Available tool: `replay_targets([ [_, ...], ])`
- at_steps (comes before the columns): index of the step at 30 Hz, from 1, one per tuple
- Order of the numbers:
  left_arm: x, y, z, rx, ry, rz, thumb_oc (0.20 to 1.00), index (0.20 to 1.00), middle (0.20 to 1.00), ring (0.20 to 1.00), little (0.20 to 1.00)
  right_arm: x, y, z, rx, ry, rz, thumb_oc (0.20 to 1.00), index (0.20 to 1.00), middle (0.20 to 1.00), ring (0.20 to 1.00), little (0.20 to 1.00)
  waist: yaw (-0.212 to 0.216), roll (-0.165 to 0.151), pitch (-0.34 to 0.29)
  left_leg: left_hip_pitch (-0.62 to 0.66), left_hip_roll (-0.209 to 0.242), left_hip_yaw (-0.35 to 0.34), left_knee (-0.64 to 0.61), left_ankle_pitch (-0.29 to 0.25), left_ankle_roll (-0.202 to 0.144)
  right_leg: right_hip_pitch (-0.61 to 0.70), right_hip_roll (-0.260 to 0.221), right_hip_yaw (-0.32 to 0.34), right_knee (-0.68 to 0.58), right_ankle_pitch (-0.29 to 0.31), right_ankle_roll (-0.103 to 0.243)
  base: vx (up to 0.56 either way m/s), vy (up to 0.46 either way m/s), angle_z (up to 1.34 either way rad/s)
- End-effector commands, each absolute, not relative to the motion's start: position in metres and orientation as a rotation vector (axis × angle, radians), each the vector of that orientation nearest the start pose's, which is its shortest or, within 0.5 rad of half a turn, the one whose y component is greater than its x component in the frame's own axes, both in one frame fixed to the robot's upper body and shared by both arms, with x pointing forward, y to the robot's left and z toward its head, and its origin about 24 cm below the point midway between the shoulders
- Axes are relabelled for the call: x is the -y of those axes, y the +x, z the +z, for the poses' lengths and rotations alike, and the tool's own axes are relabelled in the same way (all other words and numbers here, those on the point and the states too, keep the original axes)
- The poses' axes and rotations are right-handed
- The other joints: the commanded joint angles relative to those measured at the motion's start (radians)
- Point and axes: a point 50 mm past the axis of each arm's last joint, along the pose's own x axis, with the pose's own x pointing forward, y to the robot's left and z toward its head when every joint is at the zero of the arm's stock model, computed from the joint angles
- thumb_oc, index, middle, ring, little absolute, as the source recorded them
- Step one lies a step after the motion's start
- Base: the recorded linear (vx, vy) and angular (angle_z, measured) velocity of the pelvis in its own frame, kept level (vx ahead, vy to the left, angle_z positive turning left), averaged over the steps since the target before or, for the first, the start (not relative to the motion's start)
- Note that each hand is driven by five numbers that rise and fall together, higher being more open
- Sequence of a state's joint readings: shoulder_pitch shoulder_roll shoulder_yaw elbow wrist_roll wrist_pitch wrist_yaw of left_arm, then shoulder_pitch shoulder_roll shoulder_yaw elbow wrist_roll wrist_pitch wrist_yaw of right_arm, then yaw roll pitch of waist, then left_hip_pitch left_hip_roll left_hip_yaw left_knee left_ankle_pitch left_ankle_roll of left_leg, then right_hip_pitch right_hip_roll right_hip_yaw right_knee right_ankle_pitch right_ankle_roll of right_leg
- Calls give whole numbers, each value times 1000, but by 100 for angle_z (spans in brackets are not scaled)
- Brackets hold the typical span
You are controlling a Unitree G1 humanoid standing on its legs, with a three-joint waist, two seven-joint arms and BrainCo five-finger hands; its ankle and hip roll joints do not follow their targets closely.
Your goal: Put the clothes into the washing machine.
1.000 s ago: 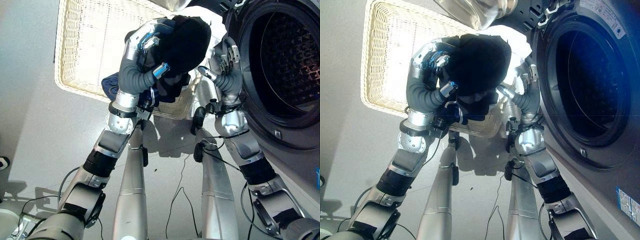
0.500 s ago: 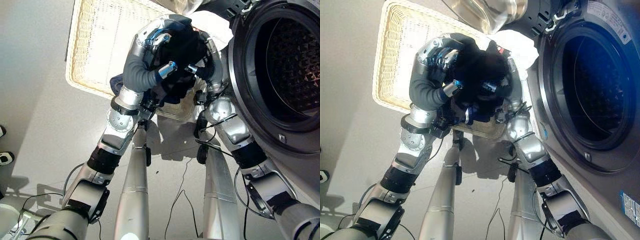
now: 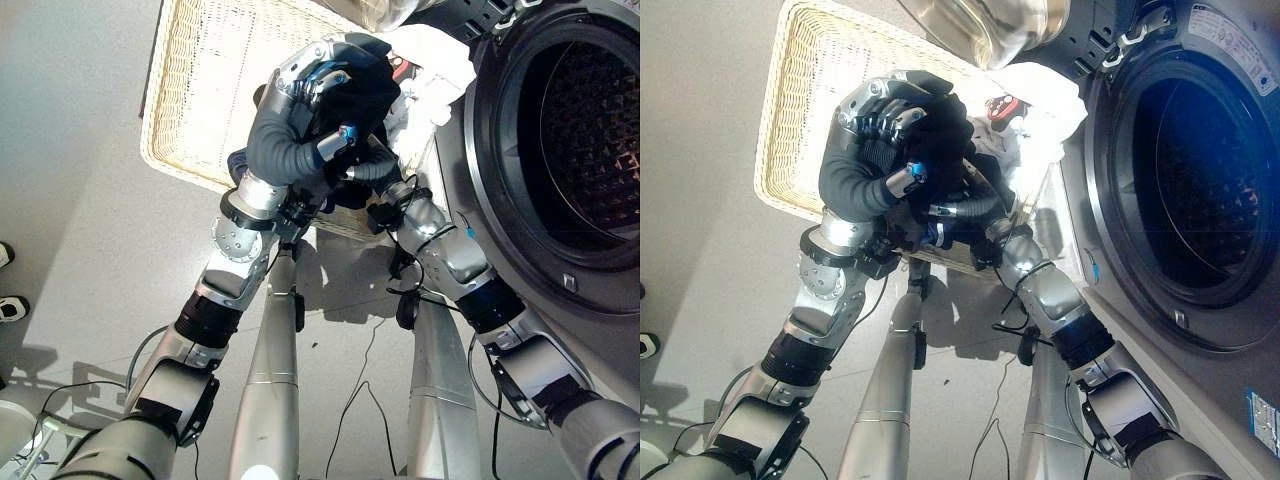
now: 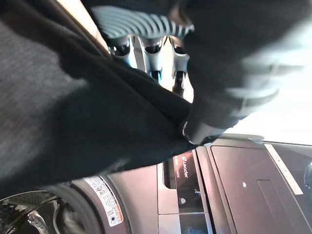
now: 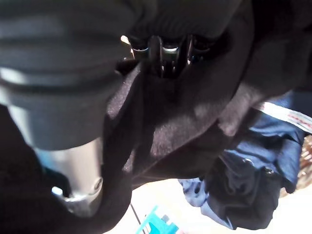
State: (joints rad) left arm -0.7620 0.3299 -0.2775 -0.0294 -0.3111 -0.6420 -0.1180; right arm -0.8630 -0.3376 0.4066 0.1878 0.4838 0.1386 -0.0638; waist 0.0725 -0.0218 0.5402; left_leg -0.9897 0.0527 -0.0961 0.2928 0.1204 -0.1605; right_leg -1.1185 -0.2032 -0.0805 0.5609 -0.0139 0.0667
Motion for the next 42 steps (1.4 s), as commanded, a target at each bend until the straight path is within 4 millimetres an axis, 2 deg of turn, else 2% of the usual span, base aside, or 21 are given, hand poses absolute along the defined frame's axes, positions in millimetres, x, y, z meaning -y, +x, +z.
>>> replay_targets([
  [1, -76, 235, 314, 1542, -62, -703, 200, 200, 200, 200, 200, 44, 347, 220, 331, -134, 633, 200, 200, 200, 200, 200, 9, 61, -20, -29, -116, -9, 46, -25, 94, 38, 43, -83, -121, 105, 58, 0, 0, 0],
  [6, -74, 236, 313, 1539, -72, -706, 200, 200, 200, 200, 200, 40, 349, 222, 331, -43, 598, 200, 200, 200, 200, 200, 13, 65, -20, -32, -120, -9, 51, -26, 95, 37, 47, -82, -120, 104, 56, 5, 0, 1],
  [15, -73, 236, 313, 1535, -77, -707, 200, 200, 200, 200, 200, 33, 345, 222, 282, 162, 702, 200, 200, 200, 200, 200, 16, 67, -20, -41, -124, -11, 59, -26, 97, 30, 49, -85, -116, 103, 54, 0, 0, 0],
  [25, -75, 240, 310, 1519, -68, -646, 200, 200, 200, 200, 200, 38, 341, 229, 306, 395, 774, 200, 200, 200, 200, 200, 12, 67, -20, -39, -121, -10, 57, -25, 95, 32, 50, -83, -121, 104, 54, 0, 0, 0],
  [26, -77, 241, 309, 1514, -67, -612, 278, 278, 278, 278, 278, 41, 340, 232, 318, 451, 786, 200, 200, 200, 200, 200, 11, 67, -20, -41, -121, -9, 59, -26, 96, 30, 50, -82, -119, 103, 55, 0, 0, 0],
  [27, -79, 243, 309, 1508, -69, -582, 667, 667, 667, 667, 667, 44, 340, 234, 330, 488, 791, 200, 200, 200, 200, 200, 10, 67, -20, -43, -121, -9, 60, -26, 96, 29, 50, -82, -118, 104, 56, 0, 0, 0],
  [28, -80, 245, 308, 1499, -72, -548, 1000, 1000, 1000, 1000, 1000, 46, 339, 236, 340, 521, 795, 200, 200, 200, 200, 200, 9, 66, -20, -44, -121, -9, 61, -25, 96, 28, 50, -82, -118, 105, 57, 0, 0, 0],
  [32, -90, 250, 304, 1473, -73, -411, 1000, 1000, 1000, 1000, 1000, 57, 335, 241, 388, 630, 812, 200, 200, 200, 200, 200, 6, 64, -20, -45, -119, -11, 59, -24, 99, 28, 49, -83, -121, 107, 59, 0, 0, 0],
  [37, -94, 252, 302, 1466, -69, -349, 1000, 1000, 1000, 1000, 1000, 61, 333, 242, 404, 653, 814, 200, 200, 200, 200, 200, 5, 63, -20, -46, -118, -11, 59, -25, 99, 29, 48, -84, -122, 107, 60, 0, 0, 0],
  [38, -101, 256, 297, 1450, -41, -201, 1000, 1000, 1000, 1000, 1000, 69, 330, 242, 433, 694, 814, 200, 200, 200, 200, 200, 2, 61, -20, -46, -116, -12, 56, -25, 99, 30, 47, -85, -127, 109, 62, 0, 0, 0],
  [42, -108, 262, 293, 1447, 41, -28, 1000, 1000, 1000, 1000, 1000, 78, 326, 244, 468, 740, 808, 200, 200, 200, 200, 200, -2, 57, -20, -49, -113, -12, 58, -27, 99, 33, 45, -86, -128, 106, 64, 10, -4, 0],
])
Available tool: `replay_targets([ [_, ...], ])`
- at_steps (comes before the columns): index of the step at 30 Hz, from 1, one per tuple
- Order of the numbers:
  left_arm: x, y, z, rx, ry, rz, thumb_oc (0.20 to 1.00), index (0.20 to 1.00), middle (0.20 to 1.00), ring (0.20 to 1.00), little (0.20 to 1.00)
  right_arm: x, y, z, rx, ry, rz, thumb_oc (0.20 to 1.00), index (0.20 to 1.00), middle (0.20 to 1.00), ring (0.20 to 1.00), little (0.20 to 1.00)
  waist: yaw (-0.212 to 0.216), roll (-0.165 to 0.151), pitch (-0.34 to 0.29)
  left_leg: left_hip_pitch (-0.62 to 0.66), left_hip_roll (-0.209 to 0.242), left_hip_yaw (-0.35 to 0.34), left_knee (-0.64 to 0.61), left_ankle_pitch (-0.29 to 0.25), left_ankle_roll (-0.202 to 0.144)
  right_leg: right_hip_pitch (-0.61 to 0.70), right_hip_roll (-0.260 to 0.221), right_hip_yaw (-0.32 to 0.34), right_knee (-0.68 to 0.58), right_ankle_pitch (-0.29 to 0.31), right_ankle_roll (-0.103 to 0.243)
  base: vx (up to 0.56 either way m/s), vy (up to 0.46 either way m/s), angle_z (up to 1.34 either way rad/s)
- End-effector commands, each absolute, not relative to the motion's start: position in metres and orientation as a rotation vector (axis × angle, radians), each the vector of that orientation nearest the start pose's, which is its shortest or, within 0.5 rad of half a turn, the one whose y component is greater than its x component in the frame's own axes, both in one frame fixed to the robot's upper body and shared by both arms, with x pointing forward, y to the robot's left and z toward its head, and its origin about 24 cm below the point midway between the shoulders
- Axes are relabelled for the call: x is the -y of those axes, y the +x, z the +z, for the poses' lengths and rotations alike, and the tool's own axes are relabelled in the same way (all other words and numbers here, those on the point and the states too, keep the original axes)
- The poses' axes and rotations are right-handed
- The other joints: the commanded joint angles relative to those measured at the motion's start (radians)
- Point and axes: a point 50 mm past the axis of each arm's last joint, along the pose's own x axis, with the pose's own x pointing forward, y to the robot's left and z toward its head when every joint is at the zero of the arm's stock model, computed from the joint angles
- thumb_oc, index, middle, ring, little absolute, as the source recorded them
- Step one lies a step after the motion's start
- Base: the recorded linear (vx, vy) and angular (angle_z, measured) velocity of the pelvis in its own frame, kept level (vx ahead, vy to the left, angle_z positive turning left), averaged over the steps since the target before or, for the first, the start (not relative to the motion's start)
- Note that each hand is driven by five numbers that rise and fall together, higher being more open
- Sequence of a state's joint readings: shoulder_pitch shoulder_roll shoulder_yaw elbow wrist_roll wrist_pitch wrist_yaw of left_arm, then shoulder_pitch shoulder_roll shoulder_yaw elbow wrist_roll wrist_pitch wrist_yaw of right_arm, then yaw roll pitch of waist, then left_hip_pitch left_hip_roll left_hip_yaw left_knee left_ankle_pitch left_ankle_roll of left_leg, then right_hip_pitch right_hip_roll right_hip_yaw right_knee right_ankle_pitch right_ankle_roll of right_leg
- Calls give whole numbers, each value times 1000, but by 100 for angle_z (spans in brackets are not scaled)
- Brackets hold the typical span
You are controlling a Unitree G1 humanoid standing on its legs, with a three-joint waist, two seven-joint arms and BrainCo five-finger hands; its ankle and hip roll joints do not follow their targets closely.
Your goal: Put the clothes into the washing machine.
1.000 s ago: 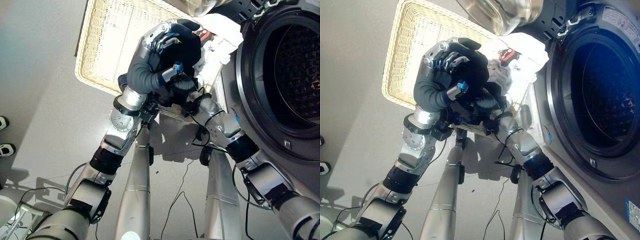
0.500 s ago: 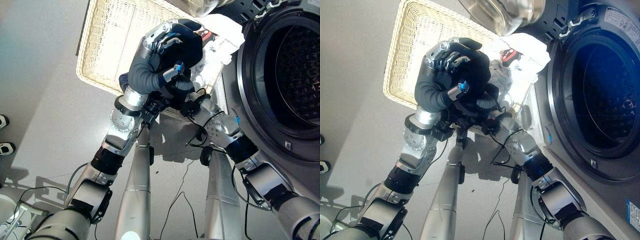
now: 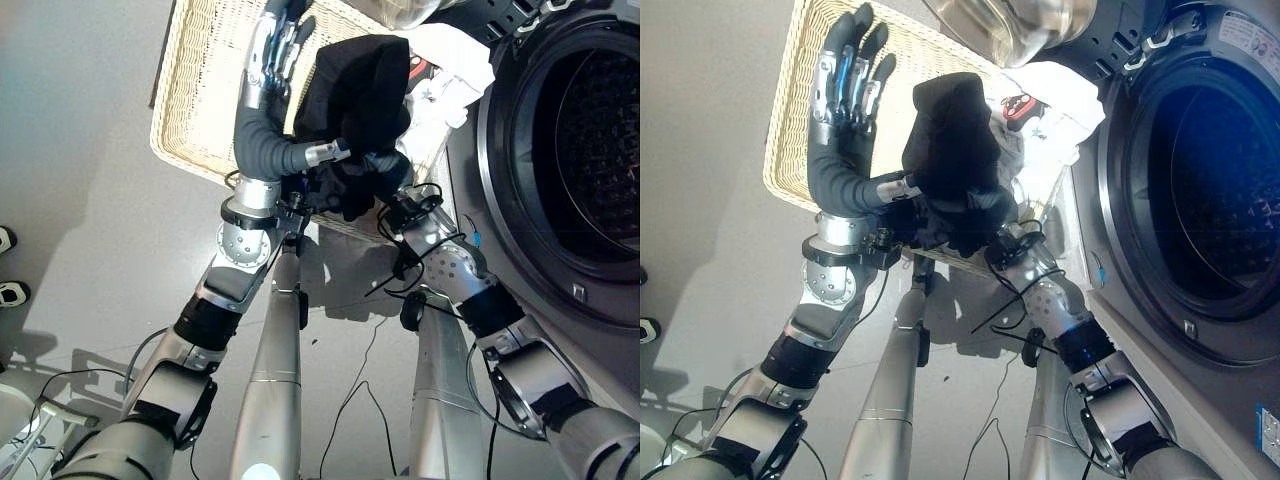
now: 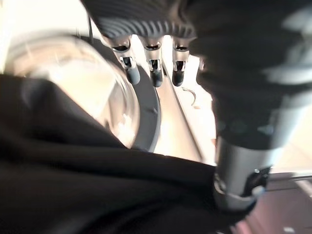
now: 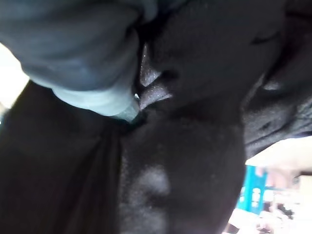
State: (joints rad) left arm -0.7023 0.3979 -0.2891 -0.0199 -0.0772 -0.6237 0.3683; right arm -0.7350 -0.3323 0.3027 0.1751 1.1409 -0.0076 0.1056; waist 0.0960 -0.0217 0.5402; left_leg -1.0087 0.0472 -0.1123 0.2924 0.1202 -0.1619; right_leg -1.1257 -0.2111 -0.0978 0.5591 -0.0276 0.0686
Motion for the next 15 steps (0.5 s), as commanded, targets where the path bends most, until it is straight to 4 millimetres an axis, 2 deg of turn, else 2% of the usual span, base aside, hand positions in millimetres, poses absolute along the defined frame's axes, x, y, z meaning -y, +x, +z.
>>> replay_targets([
  [1, -110, 265, 291, 1435, 58, 8, 1000, 1000, 1000, 1000, 1000, 82, 326, 243, 471, 760, 804, 200, 200, 200, 200, 200, -26, 58, -20, -12, -105, 2, 61, -44, 98, 54, 55, -61, -119, 103, 69, 0, 0, 0],
  [2, -111, 265, 292, 1440, 64, 25, 1000, 1000, 1000, 1000, 1000, 83, 326, 245, 482, 766, 807, 200, 200, 200, 200, 200, -27, 57, -20, -30, -106, 3, 59, -27, 99, 39, 52, -68, -125, 120, 64, 0, 0, 0],
  [4, -114, 271, 291, 1399, 91, 52, 1000, 1000, 1000, 1000, 1000, 88, 326, 246, 493, 789, 803, 200, 200, 200, 200, 200, -28, 59, -20, -11, -102, 2, 60, -44, 97, 54, 53, -61, -118, 102, 72, 0, 0, 0],
  [7, -117, 274, 293, 1385, 119, 82, 1000, 1000, 1000, 1000, 1000, 91, 324, 251, 518, 809, 817, 200, 200, 200, 200, 200, -31, 59, -20, -29, -102, 7, 54, -24, 96, 40, 50, -69, -130, 122, 67, -13, 6, 0],
  [9, -119, 277, 291, 1367, 126, 99, 1000, 1000, 1000, 1000, 1000, 94, 323, 251, 523, 838, 828, 200, 200, 200, 200, 200, -31, 61, -20, -2, -98, 7, 57, -47, 95, 64, 53, -60, -121, 99, 77, 19, 0, 0],
  [11, -121, 277, 294, 1374, 114, 111, 1000, 1000, 1000, 1000, 1000, 96, 321, 256, 549, 855, 848, 200, 200, 200, 200, 200, -33, 58, -20, -25, -99, 9, 50, -22, 97, 45, 50, -70, -134, 124, 70, -43, 2, 0],
  [13, -123, 278, 294, 1369, 106, 122, 1000, 1000, 1000, 1000, 1000, 96, 319, 258, 562, 869, 864, 200, 200, 200, 200, 200, -34, 58, -20, -24, -97, 8, 50, -22, 96, 46, 48, -71, -132, 124, 71, 15, -6, 0],
  [14, -124, 279, 292, 1355, 98, 125, 1000, 1000, 1000, 1000, 1000, 96, 319, 257, 563, 878, 868, 200, 200, 200, 200, 200, -33, 59, -20, -3, -95, 6, 51, -40, 95, 64, 50, -64, -125, 105, 78, 0, 0, 0],
  [15, -125, 280, 294, 1359, 100, 135, 1000, 1000, 1000, 1000, 1000, 96, 316, 262, 585, 882, 891, 200, 200, 200, 200, 200, -35, 57, -20, -22, -96, 8, 48, -21, 96, 49, 48, -71, -135, 124, 72, 0, 0, 0],
])
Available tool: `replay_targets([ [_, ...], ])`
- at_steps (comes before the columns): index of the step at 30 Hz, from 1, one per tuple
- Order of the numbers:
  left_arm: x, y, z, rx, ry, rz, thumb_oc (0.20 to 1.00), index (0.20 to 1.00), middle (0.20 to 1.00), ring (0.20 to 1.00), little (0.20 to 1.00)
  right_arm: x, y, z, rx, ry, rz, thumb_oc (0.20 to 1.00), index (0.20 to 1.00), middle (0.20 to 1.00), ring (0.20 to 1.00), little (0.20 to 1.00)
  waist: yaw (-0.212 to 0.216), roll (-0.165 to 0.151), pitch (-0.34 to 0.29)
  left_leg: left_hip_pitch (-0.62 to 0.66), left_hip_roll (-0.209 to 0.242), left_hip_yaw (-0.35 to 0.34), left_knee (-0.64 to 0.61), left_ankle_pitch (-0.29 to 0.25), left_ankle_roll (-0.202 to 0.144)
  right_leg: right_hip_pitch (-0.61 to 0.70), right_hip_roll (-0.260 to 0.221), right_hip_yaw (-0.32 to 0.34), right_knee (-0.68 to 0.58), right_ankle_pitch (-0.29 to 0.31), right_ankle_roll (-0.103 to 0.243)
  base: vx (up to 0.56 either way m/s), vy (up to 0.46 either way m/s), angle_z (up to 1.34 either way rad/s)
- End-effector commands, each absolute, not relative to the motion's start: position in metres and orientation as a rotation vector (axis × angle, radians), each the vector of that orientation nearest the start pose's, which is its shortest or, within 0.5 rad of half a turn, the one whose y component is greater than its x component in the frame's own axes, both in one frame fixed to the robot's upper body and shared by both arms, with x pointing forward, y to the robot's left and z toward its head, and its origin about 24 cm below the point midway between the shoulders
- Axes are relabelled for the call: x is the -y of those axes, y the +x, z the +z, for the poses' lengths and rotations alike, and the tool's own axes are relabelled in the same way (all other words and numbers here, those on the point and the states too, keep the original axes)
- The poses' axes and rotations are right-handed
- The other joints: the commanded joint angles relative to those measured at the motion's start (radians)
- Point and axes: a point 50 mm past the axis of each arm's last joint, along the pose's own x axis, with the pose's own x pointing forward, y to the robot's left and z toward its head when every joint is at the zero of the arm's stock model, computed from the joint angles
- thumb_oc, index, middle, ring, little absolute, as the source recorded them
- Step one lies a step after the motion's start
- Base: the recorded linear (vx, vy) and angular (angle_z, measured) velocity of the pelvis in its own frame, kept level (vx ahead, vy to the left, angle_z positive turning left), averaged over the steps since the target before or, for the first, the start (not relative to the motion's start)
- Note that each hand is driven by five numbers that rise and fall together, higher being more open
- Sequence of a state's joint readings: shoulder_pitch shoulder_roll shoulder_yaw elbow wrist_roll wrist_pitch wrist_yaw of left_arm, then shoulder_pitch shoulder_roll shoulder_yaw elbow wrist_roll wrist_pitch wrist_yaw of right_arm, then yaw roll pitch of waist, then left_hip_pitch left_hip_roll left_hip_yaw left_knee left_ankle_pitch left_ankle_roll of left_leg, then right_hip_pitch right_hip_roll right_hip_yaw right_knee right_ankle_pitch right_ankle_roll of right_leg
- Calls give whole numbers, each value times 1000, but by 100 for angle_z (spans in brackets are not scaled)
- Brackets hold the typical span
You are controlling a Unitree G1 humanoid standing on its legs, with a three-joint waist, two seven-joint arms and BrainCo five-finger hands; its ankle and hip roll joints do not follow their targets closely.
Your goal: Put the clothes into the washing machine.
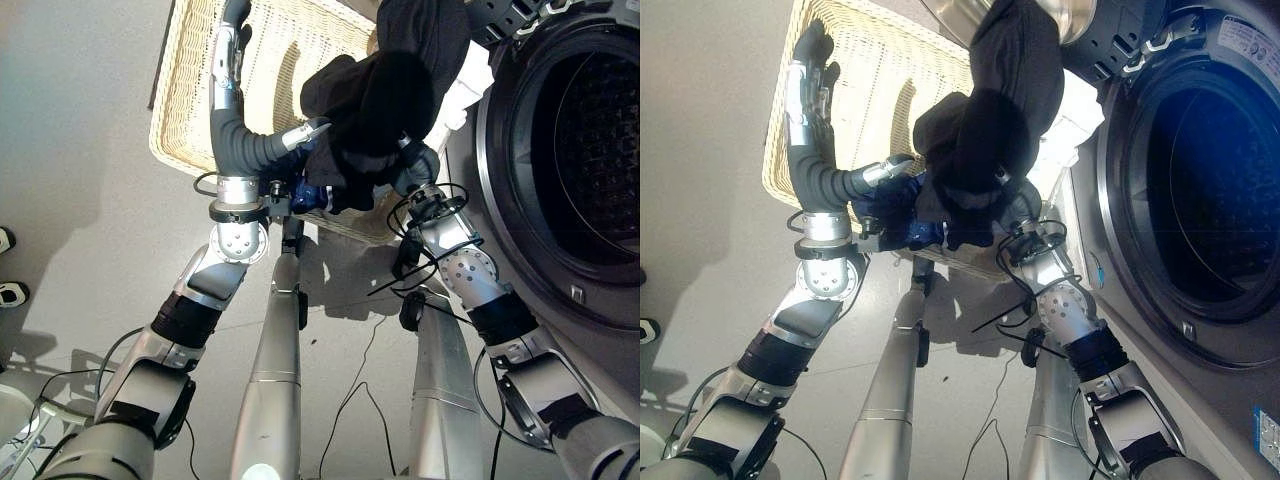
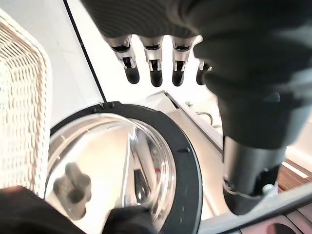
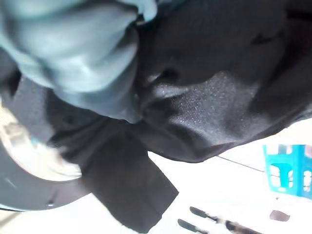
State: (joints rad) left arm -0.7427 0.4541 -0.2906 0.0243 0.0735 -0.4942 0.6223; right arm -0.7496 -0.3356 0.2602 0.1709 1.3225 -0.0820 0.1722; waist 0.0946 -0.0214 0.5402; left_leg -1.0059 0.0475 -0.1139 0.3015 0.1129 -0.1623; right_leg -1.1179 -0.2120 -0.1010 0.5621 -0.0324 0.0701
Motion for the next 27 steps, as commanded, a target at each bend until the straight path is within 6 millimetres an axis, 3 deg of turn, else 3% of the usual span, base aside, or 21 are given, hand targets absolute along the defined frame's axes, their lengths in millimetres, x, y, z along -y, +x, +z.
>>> replay_targets([
  [1, -125, 280, 294, 1356, 102, 140, 1000, 1000, 1000, 1000, 1000, 96, 315, 263, 589, 884, 896, 200, 200, 200, 200, 200, -34, 56, -20, -25, -96, 10, 38, -14, 96, 41, 49, -68, -138, 129, 71, -43, -4, 0],
  [6, -129, 285, 292, 1324, 101, 184, 1000, 1000, 1000, 1000, 1000, 94, 307, 270, 639, 888, 956, 200, 200, 200, 200, 200, -37, 54, -20, -23, -94, 11, 32, -11, 95, 43, 52, -68, -142, 132, 72, 0, 0, 0],
  [17, -149, 311, 278, 1178, 133, 321, 1000, 1000, 1000, 1000, 1000, 89, 270, 292, 866, 918, 1216, 200, 200, 200, 200, 200, -61, 39, -20, -12, -79, 29, 24, -8, 87, 54, 62, -61, -150, 135, 77, 0, 0, 0],
  [22, -159, 324, 272, 1104, 156, 383, 1000, 1000, 1000, 1000, 1000, 96, 269, 296, 924, 954, 1182, 200, 200, 200, 200, 200, -71, 34, -20, -9, -72, 39, 24, -9, 84, 55, 67, -55, -148, 134, 79, -4, 14, 0],
  [27, -178, 341, 254, 977, 179, 475, 1000, 1000, 1000, 1000, 1000, 118, 281, 295, 950, 1035, 1038, 200, 200, 200, 200, 200, -82, 33, -20, 1, -65, 49, 15, -5, 78, 65, 74, -53, -155, 135, 81, -9, 38, -7],
])
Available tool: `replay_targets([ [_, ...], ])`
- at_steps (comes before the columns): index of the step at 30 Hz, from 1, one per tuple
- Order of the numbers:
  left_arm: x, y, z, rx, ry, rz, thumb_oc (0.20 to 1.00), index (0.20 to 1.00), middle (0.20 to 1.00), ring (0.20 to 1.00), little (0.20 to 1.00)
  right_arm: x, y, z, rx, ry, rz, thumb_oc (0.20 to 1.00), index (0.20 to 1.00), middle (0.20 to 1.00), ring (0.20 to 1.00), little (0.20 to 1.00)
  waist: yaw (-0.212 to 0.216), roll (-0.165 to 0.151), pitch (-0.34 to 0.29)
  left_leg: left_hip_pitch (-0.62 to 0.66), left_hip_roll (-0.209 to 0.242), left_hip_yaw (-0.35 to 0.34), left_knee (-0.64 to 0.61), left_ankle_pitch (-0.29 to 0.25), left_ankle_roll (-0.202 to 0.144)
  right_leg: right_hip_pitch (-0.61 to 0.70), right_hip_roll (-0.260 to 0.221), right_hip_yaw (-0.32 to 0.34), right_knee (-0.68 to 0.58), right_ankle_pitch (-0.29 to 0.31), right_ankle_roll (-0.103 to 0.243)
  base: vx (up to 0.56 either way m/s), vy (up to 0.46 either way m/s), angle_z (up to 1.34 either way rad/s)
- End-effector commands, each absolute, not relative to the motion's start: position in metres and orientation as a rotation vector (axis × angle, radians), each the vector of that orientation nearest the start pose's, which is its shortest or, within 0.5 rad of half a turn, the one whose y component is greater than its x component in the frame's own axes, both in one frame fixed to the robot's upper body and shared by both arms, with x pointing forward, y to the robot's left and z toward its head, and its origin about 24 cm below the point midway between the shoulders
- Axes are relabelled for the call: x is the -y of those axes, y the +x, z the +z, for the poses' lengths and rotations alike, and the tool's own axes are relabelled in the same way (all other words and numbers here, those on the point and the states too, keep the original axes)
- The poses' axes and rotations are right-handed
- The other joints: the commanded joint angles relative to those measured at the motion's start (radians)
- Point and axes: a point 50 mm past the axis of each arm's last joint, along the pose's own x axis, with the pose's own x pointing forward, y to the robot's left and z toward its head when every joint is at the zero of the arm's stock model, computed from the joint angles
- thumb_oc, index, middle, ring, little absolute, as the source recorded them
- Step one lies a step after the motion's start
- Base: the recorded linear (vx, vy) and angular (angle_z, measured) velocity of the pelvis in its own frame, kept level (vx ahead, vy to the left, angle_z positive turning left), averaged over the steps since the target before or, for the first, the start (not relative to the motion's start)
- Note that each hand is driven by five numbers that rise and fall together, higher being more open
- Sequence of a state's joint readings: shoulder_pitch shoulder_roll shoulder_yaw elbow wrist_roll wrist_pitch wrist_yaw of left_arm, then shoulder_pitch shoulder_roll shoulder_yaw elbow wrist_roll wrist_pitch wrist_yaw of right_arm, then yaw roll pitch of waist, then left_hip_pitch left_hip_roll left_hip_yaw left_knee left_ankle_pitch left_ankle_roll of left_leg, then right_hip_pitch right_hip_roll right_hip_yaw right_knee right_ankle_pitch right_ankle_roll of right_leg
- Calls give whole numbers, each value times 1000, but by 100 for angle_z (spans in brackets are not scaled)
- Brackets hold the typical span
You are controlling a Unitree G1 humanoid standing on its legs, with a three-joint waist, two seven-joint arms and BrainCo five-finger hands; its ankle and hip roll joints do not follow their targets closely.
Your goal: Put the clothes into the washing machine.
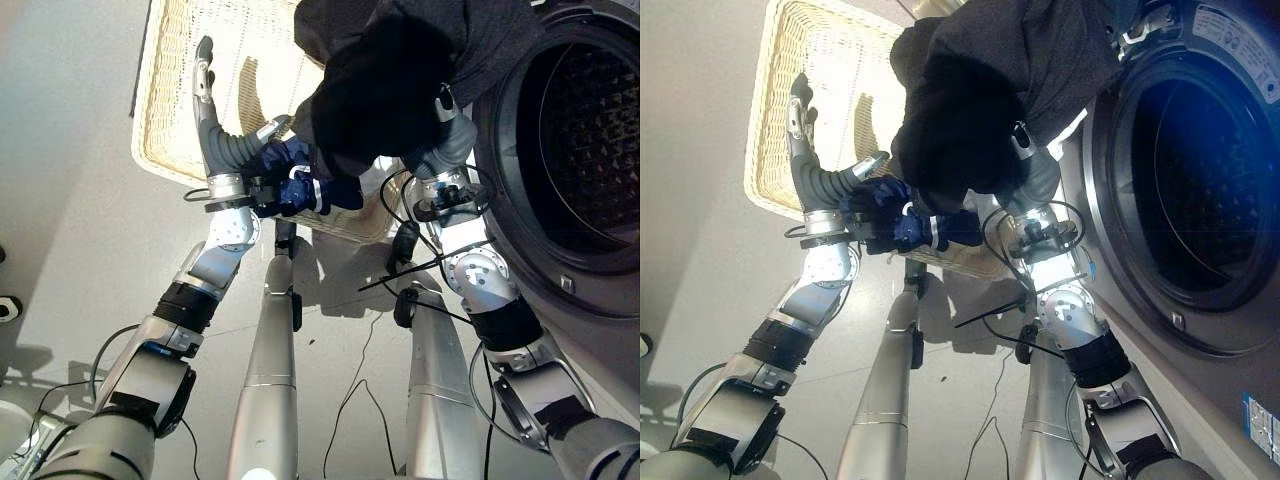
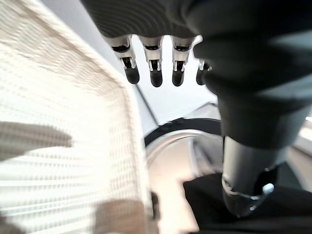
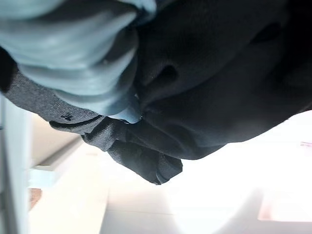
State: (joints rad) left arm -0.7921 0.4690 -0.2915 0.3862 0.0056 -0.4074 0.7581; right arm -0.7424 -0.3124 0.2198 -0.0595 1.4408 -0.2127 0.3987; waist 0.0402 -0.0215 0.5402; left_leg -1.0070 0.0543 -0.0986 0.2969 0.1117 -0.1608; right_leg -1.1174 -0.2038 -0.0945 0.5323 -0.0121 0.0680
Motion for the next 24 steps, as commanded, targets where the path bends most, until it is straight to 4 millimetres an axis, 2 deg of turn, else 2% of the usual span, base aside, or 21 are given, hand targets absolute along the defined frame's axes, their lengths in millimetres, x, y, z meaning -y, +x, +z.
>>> replay_targets([
  [1, -183, 345, 250, 946, 185, 496, 1000, 1000, 1000, 1000, 1000, 125, 286, 293, 949, 1068, 1005, 200, 200, 200, 200, 200, -31, 33, -20, 5, -70, 37, 19, -3, 75, 66, 66, -58, -127, 117, 83, -2, 30, -9],
  [6, -198, 353, 233, 858, 206, 563, 1000, 1000, 1000, 1000, 1000, 152, 303, 282, 967, 1127, 856, 200, 200, 200, 200, 200, -37, 34, -20, 9, -61, 46, 11, -2, 71, 67, 67, -57, -127, 117, 84, 1, 22, -6],
  [9, -208, 358, 229, 818, 207, 592, 1000, 1000, 1000, 1000, 1000, 171, 318, 273, 914, 1165, 741, 200, 200, 200, 200, 200, -44, 33, -20, 9, -54, 52, 10, -5, 67, 64, 68, -55, -126, 115, 85, 0, 0, 0],
  [13, -215, 363, 230, 788, 214, 610, 1000, 1000, 1000, 1000, 1000, 191, 340, 254, 819, 1203, 615, 200, 200, 200, 200, 200, -49, 32, -20, 13, -49, 57, 2, -6, 64, 63, 72, -51, -130, 115, 83, 2, 8, -2],
  [17, -225, 368, 230, 749, 232, 624, 1000, 1000, 1000, 1000, 1000, 223, 360, 227, 741, 1286, 433, 200, 200, 200, 200, 200, -50, 34, -20, 13, -42, 61, 1, -10, 60, 63, 74, -47, -130, 112, 83, 10, 5, -6],
  [20, -227, 370, 230, 732, 224, 631, 1000, 1000, 1000, 1000, 1000, 234, 367, 218, 694, 1329, 351, 200, 200, 200, 200, 200, -51, 35, -20, 15, -40, 63, -5, -10, 58, 64, 76, -46, -136, 113, 83, 1, 6, -1],
  [21, -229, 371, 230, 724, 227, 633, 1000, 1000, 1000, 1000, 1000, 247, 372, 211, 655, 1335, 261, 200, 200, 200, 200, 200, -52, 37, -20, 13, -38, 65, -12, -10, 57, 61, 80, -44, -143, 114, 80, 0, 17, -4],
  [24, -229, 372, 231, 722, 231, 629, 1000, 1000, 1000, 1000, 1000, 252, 374, 210, 641, 1325, 215, 200, 200, 200, 200, 200, -52, 39, -20, 10, -37, 65, -15, -9, 56, 57, 79, -44, -144, 115, 80, 3, 2, -4],
])
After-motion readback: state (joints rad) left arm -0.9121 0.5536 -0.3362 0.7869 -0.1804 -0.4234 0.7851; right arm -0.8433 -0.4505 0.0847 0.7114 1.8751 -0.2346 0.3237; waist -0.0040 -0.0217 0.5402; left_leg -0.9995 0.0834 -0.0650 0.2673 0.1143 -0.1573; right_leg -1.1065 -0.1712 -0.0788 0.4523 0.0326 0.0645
